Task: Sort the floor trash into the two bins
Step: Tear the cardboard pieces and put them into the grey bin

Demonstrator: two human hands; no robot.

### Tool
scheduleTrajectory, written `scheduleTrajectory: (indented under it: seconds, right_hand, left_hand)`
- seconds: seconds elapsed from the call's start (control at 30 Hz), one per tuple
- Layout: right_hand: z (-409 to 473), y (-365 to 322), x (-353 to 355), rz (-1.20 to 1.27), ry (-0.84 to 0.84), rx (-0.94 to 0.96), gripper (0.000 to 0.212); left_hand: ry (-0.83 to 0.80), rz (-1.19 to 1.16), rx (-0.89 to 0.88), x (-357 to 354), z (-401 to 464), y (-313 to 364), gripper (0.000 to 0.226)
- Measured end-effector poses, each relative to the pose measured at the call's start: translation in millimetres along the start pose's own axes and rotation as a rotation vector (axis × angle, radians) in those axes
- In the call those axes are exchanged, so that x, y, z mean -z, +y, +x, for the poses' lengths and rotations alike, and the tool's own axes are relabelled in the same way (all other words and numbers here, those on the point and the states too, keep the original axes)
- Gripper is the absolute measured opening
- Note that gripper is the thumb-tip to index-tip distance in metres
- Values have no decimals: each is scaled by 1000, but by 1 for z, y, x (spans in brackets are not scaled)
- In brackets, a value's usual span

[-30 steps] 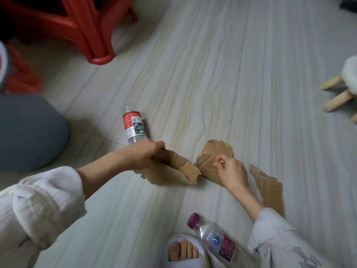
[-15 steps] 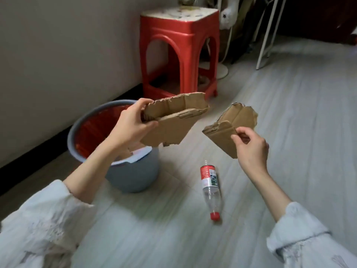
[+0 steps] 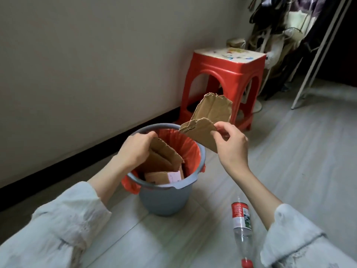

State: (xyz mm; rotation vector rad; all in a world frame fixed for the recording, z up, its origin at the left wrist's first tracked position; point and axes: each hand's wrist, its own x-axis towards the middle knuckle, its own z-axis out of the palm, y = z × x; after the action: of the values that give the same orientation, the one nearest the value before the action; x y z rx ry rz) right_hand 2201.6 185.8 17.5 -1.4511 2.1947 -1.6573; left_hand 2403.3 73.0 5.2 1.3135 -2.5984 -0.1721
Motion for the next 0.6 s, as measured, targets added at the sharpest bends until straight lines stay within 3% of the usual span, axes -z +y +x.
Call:
scheduleTrajectory:
  seconds: [0.1,0.23,0.3,0.4,0.5,0.6]
  right_hand:
    - [5,-1,-11,-9,-22,4,10]
    - [11,-1,-22,31,-66,8,9]
    - [14,-1,-28,55,-128,-4,9]
    - [13,-3,-40,60,-240,32,7]
    - [3,-6,-58,61,-378,40,13]
    - [-11,-5,-76,-4,-504,44,7]
  left_hand:
    - [-152,-3,-49,-13,9,14,21]
    - [-414,60,82,-63,24,4,47]
    - [-440,27,62,-74,29,-9,55]
    - [-215,-39,-16,-63,30,-32,50]
    - [126,-87,-39,-54,24,-63,39]
    - [254,-213,51,-56,9,-83,39]
